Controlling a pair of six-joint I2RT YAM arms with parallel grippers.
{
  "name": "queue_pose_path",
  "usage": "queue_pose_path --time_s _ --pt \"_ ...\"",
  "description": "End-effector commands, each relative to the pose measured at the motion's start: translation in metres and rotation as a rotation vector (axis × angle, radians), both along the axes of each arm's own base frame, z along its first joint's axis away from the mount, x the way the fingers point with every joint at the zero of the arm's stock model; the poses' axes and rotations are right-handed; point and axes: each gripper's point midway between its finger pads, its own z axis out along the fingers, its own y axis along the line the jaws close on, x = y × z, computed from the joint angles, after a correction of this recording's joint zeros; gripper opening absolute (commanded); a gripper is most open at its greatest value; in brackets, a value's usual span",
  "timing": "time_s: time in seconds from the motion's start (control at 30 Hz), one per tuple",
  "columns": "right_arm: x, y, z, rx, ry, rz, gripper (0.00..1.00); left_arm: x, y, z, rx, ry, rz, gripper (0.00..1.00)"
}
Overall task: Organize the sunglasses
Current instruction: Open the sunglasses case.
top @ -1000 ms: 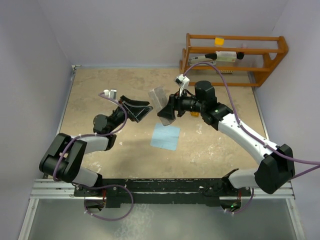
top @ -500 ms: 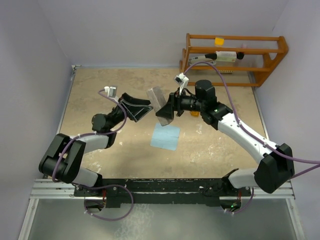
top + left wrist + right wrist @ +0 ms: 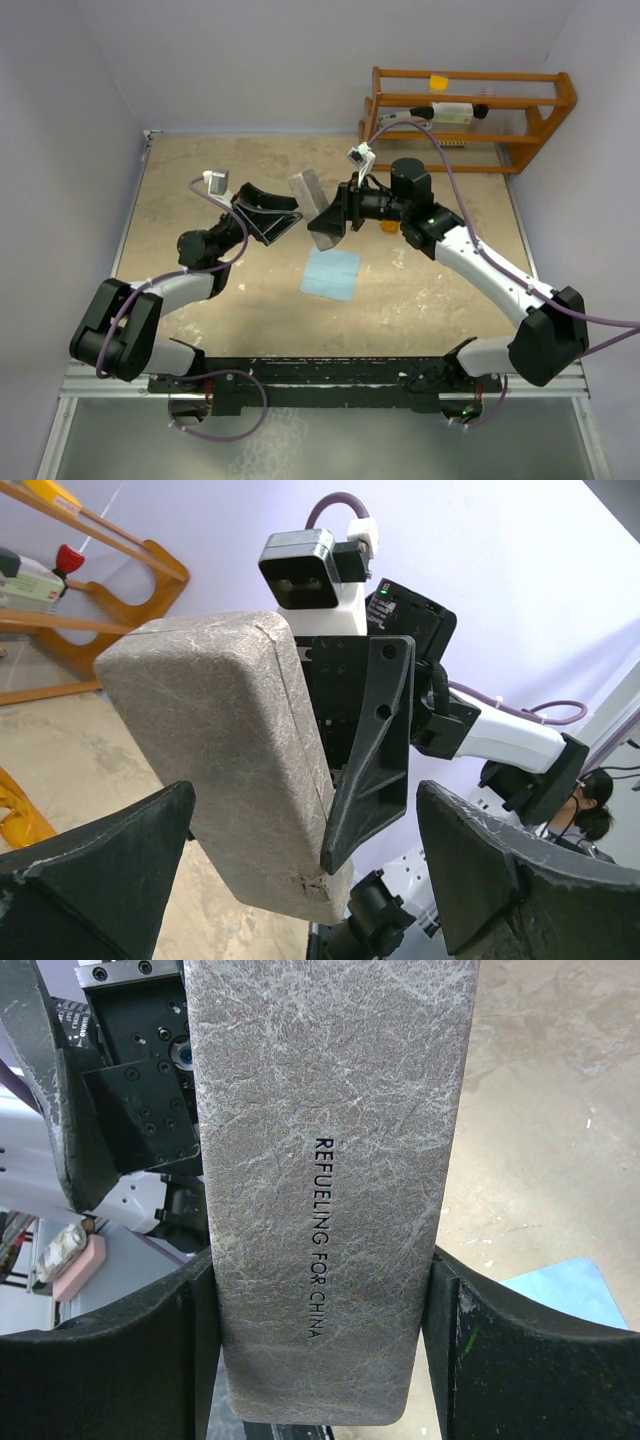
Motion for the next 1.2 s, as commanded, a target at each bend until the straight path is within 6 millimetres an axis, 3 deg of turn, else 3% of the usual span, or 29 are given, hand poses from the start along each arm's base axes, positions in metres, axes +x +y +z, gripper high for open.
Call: queue_pose_path --time_s 0.0,0.57,0.93,1.17 --pt "-0.018 0.004 0.047 0.099 -0.106 0.052 0.00 -0.036 -0.001 0.042 -0.076 -0.209 -0.049 0.89" --pt "-0.043 0.003 0.053 0.111 -0.117 0.075 0.00 -0.035 -0.011 0.033 -0.004 -0.195 -0.006 0.90" --pt "-0.044 -0.008 0.059 0.094 -0.164 0.028 0.00 -0.021 -0.009 0.021 0.082 -0.178 0.080 0.91" --pt "-0.051 -0.004 0.056 0.104 -0.141 0.078 0.00 -0.034 -0.006 0.037 0.016 -0.215 0.035 0.91"
